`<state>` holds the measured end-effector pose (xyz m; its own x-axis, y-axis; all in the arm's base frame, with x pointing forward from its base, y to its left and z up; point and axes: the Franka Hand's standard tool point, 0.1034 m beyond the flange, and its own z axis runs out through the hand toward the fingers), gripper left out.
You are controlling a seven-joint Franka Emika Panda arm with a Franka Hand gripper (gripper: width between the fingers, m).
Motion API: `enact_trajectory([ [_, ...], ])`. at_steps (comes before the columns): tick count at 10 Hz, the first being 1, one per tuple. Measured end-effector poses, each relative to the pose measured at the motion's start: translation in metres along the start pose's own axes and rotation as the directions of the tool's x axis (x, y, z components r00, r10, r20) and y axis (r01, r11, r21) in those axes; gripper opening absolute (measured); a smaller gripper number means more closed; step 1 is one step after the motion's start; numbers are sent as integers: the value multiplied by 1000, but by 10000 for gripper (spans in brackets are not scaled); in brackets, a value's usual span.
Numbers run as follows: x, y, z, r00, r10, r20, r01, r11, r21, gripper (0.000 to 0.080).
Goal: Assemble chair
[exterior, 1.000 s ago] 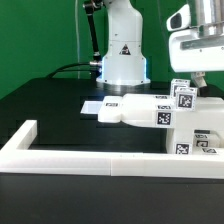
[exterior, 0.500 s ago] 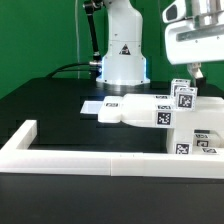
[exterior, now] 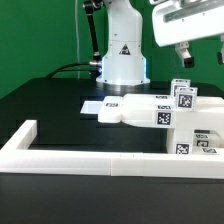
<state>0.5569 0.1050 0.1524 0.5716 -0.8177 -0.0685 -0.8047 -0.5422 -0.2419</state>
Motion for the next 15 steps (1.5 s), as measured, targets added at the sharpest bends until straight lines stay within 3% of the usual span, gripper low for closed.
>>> enact_trajectory([
  [2,1,1,2,998,-55,-1,55,998,-4,649],
  [4,14,10,8,943,-332,-9,331,942,-48,649],
  [8,44,28,9,717,-697,9,695,715,-73,649],
  [10,42,28,10,658,-753,17,751,655,-80,649],
  [11,43,30,12,609,-793,29,791,604,-96,649],
  [15,38,26,23,669,-742,32,741,664,-105,649],
])
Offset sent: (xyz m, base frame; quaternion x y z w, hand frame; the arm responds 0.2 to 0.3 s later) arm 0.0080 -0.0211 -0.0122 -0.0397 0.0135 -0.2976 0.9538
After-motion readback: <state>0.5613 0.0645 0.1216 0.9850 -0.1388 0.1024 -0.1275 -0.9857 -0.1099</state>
